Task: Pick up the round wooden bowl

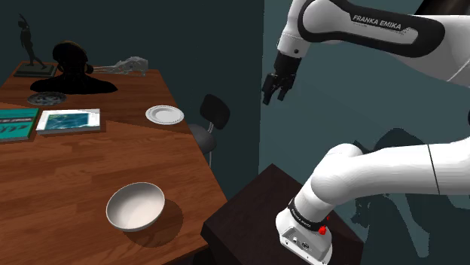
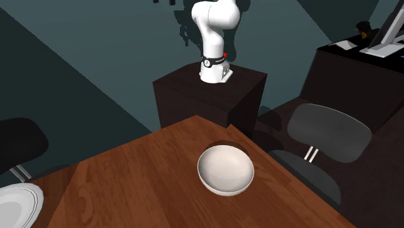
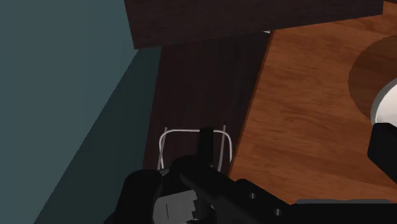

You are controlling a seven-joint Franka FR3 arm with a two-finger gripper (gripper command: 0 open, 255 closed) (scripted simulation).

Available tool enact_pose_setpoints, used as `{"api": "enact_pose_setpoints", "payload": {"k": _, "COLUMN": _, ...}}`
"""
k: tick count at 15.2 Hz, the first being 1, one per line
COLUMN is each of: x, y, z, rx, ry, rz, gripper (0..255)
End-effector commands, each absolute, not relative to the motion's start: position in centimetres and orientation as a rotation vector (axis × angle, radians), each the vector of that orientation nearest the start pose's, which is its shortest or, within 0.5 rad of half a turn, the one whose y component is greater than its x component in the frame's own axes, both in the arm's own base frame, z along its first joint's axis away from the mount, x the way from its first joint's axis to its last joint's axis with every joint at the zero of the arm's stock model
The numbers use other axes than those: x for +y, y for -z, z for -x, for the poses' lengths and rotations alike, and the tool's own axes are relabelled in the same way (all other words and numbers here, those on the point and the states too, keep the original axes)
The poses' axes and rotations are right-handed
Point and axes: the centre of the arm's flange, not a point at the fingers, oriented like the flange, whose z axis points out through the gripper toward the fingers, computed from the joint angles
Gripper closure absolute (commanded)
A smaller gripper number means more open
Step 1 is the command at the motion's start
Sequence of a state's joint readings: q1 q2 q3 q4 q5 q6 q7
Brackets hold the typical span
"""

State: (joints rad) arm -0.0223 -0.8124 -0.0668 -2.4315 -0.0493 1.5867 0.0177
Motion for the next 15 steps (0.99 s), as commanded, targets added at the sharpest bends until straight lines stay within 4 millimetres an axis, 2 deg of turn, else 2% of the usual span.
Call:
{"api": "enact_pose_setpoints", "payload": {"k": 1, "x": -3.7, "y": -56.4, "z": -29.8, "rx": 0.131, "ry": -0.053, "rz": 3.138, "gripper": 0}}
{"api": "enact_pose_setpoints", "payload": {"k": 15, "x": 6.3, "y": -42.6, "z": -36.3, "rx": 0.074, "ry": -0.028, "rz": 3.117, "gripper": 0}}
